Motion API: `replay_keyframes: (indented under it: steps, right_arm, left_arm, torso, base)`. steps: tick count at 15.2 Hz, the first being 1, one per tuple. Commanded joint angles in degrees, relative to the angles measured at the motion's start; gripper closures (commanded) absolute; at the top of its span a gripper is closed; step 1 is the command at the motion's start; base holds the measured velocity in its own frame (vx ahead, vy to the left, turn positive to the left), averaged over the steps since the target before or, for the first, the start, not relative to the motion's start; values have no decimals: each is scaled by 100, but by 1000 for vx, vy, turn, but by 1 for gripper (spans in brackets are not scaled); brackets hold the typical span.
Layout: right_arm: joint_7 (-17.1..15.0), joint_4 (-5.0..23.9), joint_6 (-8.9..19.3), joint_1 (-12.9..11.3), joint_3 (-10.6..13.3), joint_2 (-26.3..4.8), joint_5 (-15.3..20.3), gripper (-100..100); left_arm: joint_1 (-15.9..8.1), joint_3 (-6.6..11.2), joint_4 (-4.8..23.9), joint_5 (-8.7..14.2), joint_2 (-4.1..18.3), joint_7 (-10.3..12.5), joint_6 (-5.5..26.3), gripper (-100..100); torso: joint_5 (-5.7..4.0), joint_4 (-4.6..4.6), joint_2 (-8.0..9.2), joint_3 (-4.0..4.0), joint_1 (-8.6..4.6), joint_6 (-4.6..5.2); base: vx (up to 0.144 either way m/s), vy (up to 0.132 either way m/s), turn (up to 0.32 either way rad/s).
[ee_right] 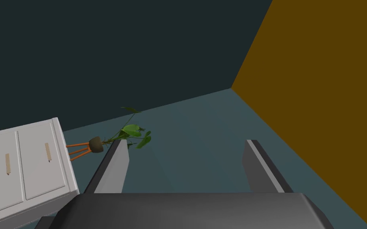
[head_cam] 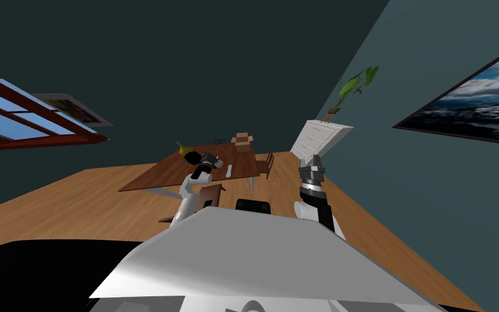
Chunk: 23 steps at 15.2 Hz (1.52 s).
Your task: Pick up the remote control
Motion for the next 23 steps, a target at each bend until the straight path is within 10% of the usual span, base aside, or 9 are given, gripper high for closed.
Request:
replay_keyframes:
  steps: [1, 23]
  right_arm:
    - [0, 0, 0, 0, 0, 0, 0, 0]
    - [0, 0, 0, 1, -1, 0, 0, 0]
  left_arm:
    - [-99, 82, 152, 10, 33, 233, 286, -100]
    - [-1043, 933, 2159, 367, 512, 2192, 2822, -100]
  torso:
    - [0, 0, 0, 0, 0, 0]
    - [1, -2, -10, -6, 7, -3]
  base:
    - [-23, -9, -231]
    - [-6, -1, -163]
